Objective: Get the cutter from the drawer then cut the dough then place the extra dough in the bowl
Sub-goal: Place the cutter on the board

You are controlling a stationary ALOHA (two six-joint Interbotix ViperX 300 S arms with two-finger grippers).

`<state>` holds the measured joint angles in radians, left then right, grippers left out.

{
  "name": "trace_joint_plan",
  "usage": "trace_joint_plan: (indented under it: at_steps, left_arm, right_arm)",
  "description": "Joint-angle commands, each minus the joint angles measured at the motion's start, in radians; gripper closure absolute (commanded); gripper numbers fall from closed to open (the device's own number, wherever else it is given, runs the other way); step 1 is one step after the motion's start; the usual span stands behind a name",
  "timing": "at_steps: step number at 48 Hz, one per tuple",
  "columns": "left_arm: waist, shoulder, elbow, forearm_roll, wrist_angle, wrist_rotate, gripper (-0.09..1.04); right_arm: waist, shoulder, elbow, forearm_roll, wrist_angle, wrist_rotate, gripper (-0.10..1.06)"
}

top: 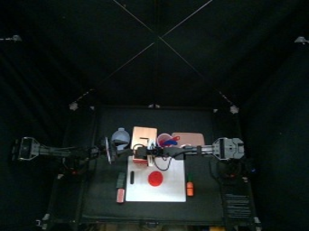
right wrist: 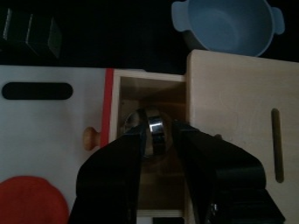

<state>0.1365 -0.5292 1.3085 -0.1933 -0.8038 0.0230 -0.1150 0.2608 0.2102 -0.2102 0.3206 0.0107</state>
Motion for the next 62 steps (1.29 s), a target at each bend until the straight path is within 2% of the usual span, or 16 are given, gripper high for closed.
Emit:
trace_joint_plan:
  at_steps: [1, 32, 43, 55, 62]
  left_arm:
    - [0.002, -0.002, -0.011, -0.002, -0.009, 0.0, 0.12]
    - [-0.002, -0.002, -0.008, -0.002, -0.009, 0.0, 0.12]
    - [0.0, -0.002, -0.008, -0.008, -0.009, 0.0, 0.12]
    - [0.006, -0.002, 0.003, -0.023, -0.011, 0.002, 0.12]
    - [0.008, -0.002, 0.003, -0.034, -0.009, 0.003, 0.12]
  right_arm:
    - [-0.009, -0.009, -0.023, -0.002, 0.0, 0.002, 0.26]
    - [-0.003, 0.02, -0.035, -0.006, 0.048, -0.005, 0.26]
    - [-0.003, 0.02, -0.04, -0.017, 0.058, -0.003, 0.32]
    - [0.012, 0.006, -0.052, -0.037, 0.058, -0.002, 0.45]
    - [0.026, -0.02, -0.06, -0.041, 0.069, -0.002, 0.46]
